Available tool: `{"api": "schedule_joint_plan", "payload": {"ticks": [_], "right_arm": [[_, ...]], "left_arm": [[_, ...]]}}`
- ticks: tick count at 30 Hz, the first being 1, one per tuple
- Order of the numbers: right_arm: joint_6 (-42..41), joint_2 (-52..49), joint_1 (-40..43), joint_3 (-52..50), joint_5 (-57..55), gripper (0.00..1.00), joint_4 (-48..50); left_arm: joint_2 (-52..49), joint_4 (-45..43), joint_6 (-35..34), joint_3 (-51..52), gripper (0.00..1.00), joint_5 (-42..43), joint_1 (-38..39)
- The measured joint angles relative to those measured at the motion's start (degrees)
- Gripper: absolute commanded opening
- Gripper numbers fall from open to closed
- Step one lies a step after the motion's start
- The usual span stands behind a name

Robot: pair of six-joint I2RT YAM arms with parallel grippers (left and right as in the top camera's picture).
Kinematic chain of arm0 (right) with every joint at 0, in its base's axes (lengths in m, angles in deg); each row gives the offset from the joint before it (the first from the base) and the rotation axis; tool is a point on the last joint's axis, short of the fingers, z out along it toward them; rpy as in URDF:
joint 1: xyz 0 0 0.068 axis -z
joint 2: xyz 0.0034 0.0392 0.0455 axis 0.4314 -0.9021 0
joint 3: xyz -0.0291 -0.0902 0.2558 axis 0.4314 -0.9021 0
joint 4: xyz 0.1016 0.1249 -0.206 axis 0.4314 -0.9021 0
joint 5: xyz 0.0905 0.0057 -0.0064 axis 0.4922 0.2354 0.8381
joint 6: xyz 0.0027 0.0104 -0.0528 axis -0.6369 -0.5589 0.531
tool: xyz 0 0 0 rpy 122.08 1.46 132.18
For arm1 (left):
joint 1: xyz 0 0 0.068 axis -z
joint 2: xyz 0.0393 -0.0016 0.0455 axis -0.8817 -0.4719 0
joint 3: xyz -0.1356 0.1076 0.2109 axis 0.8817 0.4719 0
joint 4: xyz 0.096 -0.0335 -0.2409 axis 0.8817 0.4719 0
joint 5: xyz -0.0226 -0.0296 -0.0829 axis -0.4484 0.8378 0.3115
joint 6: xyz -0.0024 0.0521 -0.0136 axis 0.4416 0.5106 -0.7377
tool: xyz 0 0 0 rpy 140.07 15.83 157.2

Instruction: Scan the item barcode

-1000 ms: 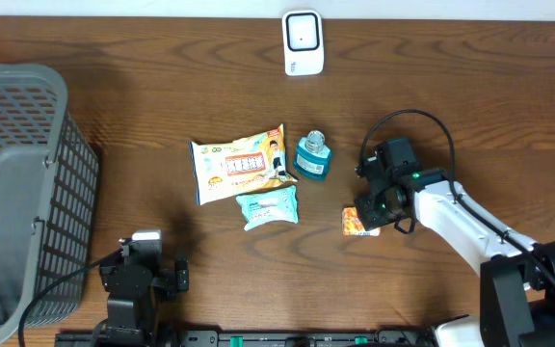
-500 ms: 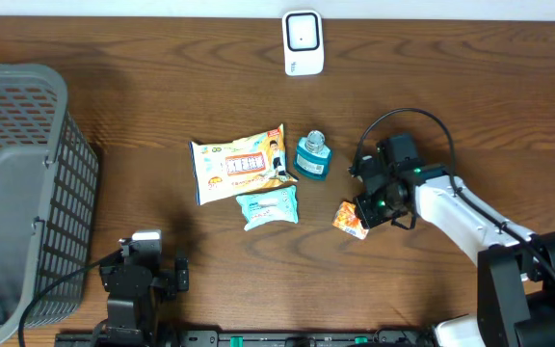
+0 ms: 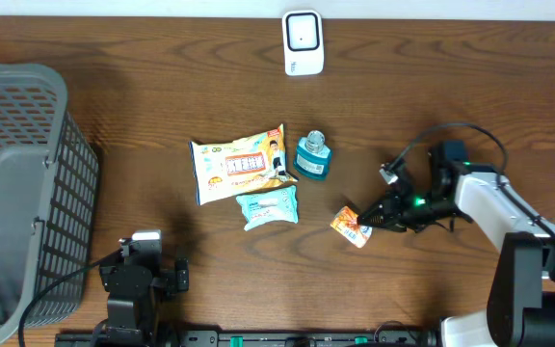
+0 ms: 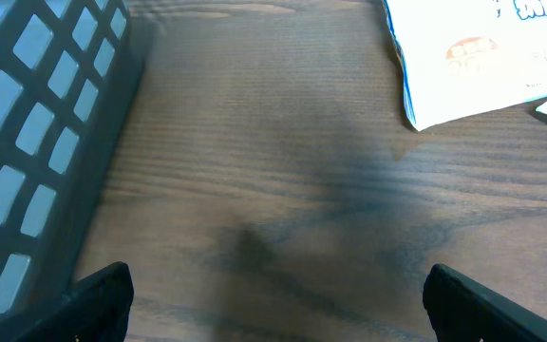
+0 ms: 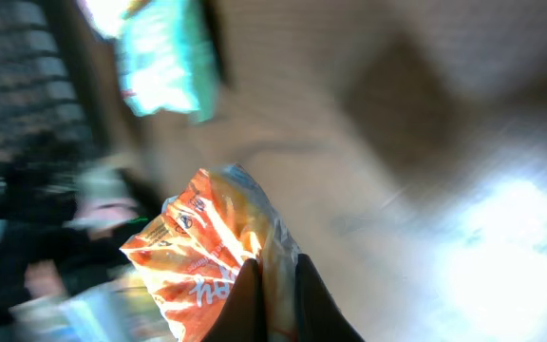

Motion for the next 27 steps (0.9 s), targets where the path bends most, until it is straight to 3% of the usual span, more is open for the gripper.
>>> {"api": "schedule_joint_plan", "payload": {"ticks": [8,16,27], "right_arm": [[-0.1,0.0,2.4,0.0,14.7,0.01,-9.8],[1.5,0.0,2.4,0.0,17.6,0.01,-22.0],[21.6,0.1,2.3,0.1,18.4,0.01,-43.6]], "left_arm": [[0.0,0.0,0.0,0.0,0.98,0.0,0.0],[0.0,0.0,0.0,0.0,0.98,0.2,0.0],[0.0,0.0,0.0,0.0,0.98,0.2,0.0]]}}
